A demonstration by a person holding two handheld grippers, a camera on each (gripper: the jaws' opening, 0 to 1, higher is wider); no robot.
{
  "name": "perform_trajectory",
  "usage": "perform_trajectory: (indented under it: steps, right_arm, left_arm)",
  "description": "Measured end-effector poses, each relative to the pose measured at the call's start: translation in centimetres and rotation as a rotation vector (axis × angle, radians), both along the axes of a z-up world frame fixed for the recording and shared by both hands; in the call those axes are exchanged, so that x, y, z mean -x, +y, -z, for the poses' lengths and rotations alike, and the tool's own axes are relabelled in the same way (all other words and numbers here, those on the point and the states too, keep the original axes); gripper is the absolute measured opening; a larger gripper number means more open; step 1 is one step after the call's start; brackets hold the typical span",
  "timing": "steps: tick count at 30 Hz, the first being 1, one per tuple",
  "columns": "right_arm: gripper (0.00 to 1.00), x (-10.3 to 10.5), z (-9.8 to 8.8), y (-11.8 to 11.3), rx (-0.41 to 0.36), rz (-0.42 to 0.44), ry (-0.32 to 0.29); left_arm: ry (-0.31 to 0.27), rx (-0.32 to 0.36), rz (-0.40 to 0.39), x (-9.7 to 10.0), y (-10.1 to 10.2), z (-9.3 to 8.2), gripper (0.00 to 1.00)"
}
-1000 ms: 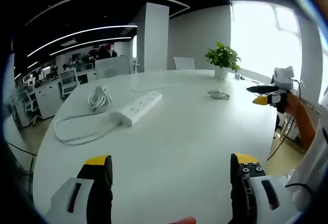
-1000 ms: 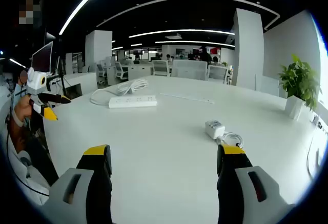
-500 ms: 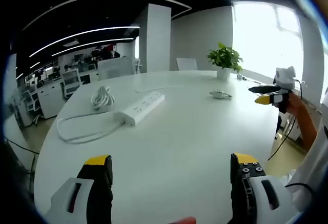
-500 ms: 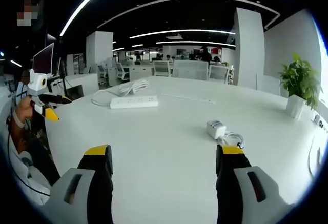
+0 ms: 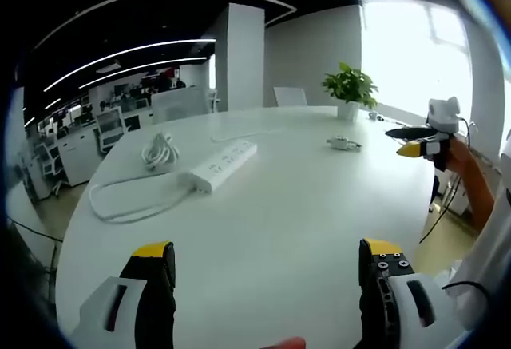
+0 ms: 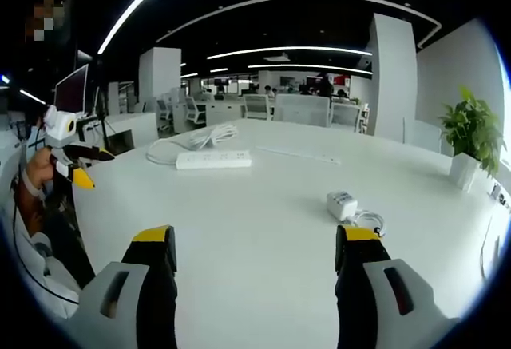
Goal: Straighten the power strip on the desk, plug the charger into it
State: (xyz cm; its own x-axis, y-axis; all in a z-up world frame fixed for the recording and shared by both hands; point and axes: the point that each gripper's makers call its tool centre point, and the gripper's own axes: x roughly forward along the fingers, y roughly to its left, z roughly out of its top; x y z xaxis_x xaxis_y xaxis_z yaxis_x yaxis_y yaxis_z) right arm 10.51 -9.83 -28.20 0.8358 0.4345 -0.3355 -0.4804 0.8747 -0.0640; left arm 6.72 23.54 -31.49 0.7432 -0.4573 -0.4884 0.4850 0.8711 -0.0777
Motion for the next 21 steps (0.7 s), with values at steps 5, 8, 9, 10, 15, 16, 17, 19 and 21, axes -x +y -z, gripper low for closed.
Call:
perform_trajectory:
  steps: [5, 8, 9, 10, 15, 16, 17, 19, 21]
  right_arm:
    - [0.80, -0.01, 0.03, 0.08, 0.005, -0.008, 0.002]
    - [0.80, -0.02, 0.04, 0.11, 0.012, -0.013, 0.002]
    - [0.80, -0.03, 0.03, 0.11, 0.013, -0.014, 0.002]
    - [0.80, -0.03, 0.02, 0.11, 0.014, -0.015, 0.001]
    - [0.80, 0.04, 0.14, 0.11, 0.016, -0.017, 0.004]
    - [0.80, 0.05, 0.17, 0.06, 0.015, -0.016, 0.005]
    - [0.80, 0.04, 0.21, 0.01, 0.015, -0.015, 0.005]
    - [0.80, 0.04, 0.24, -0.07, 0.014, -0.013, 0.007]
    - [0.80, 0.04, 0.21, -0.08, 0.013, -0.015, 0.005]
  left_arm:
    - [-0.002, 0.000, -0.001, -0.16, 0.08, -0.08, 0.96]
    - [-0.003, -0.001, 0.000, -0.16, 0.08, -0.10, 0.96]
    - [-0.004, -0.002, 0.000, -0.17, 0.08, -0.12, 0.96]
    - [-0.006, -0.003, 0.001, -0.20, 0.10, -0.13, 0.96]
    - [-0.010, -0.008, 0.002, -0.26, 0.15, -0.20, 0.95]
    - [-0.011, -0.009, 0.002, -0.30, 0.19, -0.21, 0.95]
    - [-0.011, -0.012, 0.001, -0.31, 0.23, -0.21, 0.95]
    - [-0.011, -0.018, 0.000, -0.30, 0.27, -0.17, 0.95]
    - [-0.012, -0.024, 0.001, -0.28, 0.27, -0.12, 0.95]
